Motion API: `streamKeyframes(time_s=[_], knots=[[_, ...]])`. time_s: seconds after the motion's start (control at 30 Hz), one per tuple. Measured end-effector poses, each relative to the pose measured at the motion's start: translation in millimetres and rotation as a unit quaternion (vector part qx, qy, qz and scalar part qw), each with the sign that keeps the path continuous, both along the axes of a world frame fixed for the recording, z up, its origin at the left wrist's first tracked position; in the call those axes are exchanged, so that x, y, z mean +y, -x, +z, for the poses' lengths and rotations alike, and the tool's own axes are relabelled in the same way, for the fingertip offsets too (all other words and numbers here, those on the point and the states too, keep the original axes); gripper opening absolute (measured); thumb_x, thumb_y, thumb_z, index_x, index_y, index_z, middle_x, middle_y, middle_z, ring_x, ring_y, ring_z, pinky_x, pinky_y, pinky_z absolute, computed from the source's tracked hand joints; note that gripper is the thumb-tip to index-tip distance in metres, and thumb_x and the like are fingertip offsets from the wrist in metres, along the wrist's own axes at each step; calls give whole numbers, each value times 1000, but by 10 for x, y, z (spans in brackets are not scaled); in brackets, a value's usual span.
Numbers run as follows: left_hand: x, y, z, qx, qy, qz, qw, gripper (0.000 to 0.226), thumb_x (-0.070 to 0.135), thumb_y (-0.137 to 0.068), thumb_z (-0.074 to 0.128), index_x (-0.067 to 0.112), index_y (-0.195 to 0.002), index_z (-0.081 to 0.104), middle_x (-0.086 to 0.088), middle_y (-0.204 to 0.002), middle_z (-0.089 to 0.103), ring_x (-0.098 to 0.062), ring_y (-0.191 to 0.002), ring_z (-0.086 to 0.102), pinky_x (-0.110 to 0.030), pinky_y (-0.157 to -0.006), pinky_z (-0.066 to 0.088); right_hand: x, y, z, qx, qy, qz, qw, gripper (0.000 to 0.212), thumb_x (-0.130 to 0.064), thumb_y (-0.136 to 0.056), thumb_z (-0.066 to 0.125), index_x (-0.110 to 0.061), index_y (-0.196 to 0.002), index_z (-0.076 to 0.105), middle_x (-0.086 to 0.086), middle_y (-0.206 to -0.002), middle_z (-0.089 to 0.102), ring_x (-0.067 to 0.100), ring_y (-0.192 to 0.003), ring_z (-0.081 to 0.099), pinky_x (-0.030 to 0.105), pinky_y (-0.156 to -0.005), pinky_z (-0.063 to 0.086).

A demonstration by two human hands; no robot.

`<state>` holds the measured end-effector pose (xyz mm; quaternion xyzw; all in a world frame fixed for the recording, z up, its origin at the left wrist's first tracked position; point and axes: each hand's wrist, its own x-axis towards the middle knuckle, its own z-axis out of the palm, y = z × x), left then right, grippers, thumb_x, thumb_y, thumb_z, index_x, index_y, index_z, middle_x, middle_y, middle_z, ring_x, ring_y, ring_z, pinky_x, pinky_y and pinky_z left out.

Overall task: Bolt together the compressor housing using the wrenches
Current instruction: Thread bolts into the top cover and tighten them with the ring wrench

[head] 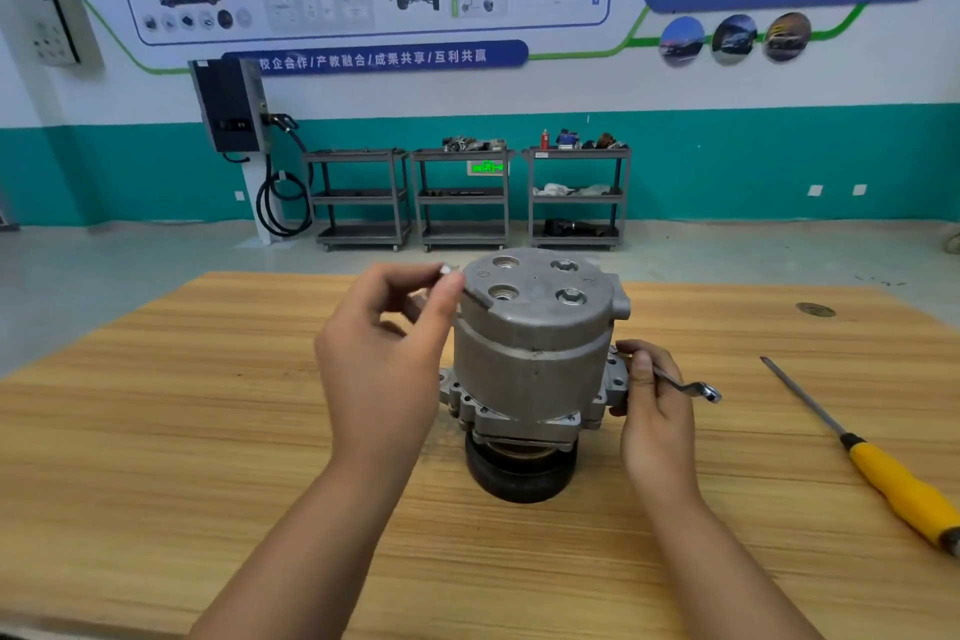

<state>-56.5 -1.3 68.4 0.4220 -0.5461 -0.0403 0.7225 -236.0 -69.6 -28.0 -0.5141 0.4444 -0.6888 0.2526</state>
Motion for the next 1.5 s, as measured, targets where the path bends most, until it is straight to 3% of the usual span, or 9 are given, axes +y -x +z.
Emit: streamKeyframes(time_s=[0.13, 0.27, 0.37, 0.57, 0.7, 0.9, 1.1, 1.27, 1.5], knots=[[-122, 72, 112, -84, -32, 20, 996, 11, 25, -82, 70, 35, -83, 64, 21, -76, 64, 0, -72, 55, -8, -59, 37, -6, -5, -4, 1, -1, -4, 1000, 26, -26, -100, 36, -15, -104, 59, -7, -92, 64, 11, -84, 56, 30, -72, 44], [-199, 55, 119, -137, -58, 24, 989, 13, 22, -82, 71, 33, -84, 65, 17, -83, 64, 0, -76, 54, -4, -63, 34, -12, -8, -2, 5, -5, -14, 1000, 26, -26, -100, 36, -16, -103, 60, -8, -82, 63, -2, -67, 54, 30, -63, 44], [-236, -3, 142, -188, -57, 41, 980, 13, 21, -81, 71, 32, -87, 66, 18, -81, 58, 8, -78, 50, -1, -66, 33, -11, -4, 0, 2, -6, -12, 1000, 25, -26, -100, 36, -18, -103, 59, -12, -89, 64, -2, -80, 58, 26, -70, 45], [-267, -33, 205, -295, -40, 62, 953, 14, 16, -80, 72, 23, -91, 74, 24, -77, 40, -9, -76, 47, -10, -63, 34, 3, -11, 18, 3, -10, -8, 1000, 23, -24, -101, 36, -21, -100, 59, -12, -88, 64, -9, -78, 58, 24, -70, 45], [-280, -87, 234, -239, -106, -28, 965, 31, 21, -82, 68, 51, -82, 61, 19, -86, 56, 4, -81, 52, -10, -67, 37, 4, -1, 13, 7, -9, -11, 1000, 24, -24, -101, 36, -19, -101, 59, -13, -87, 64, -9, -79, 58, 23, -69, 45], [-243, -70, 297, -222, -135, -80, 962, 26, 22, -81, 70, 47, -79, 62, 26, -80, 66, 2, -90, 61, -34, -78, 52, -13, -5, 12, 1, -11, -13, 1000, 24, -22, -101, 36, -16, -102, 60, -12, -89, 64, -8, -79, 58, 24, -70, 45], [-278, -91, 274, -218, -154, -89, 960, 27, 19, -86, 65, 45, -81, 59, 27, -85, 64, 20, -88, 55, -20, -76, 46, -7, -4, 15, 6, -12, -13, 1000, 24, -23, -101, 36, -16, -102, 59, -10, -92, 64, 2, -87, 59, 28, -74, 47], [-288, -99, 222, -223, -153, -109, 957, 27, 21, -91, 58, 48, -88, 57, 9, -108, 61, 15, -97, 57, -18, -88, 47, 6, -9, 24, 6, -21, -14, 1000, 25, -21, -101, 36, -17, -101, 60, -9, -93, 64, 9, -91, 60, 32, -78, 48], [-319, -57, 86, -206, -120, -100, 966, 22, 31, -93, 51, 53, -96, 53, 12, -112, 55, 10, -104, 55, -21, -89, 50, -11, -1, -3, 4, -14, 1, 1000, 28, -26, -101, 35, -17, -106, 61, -10, -96, 65, -6, -88, 60, 12, -70, 46]])
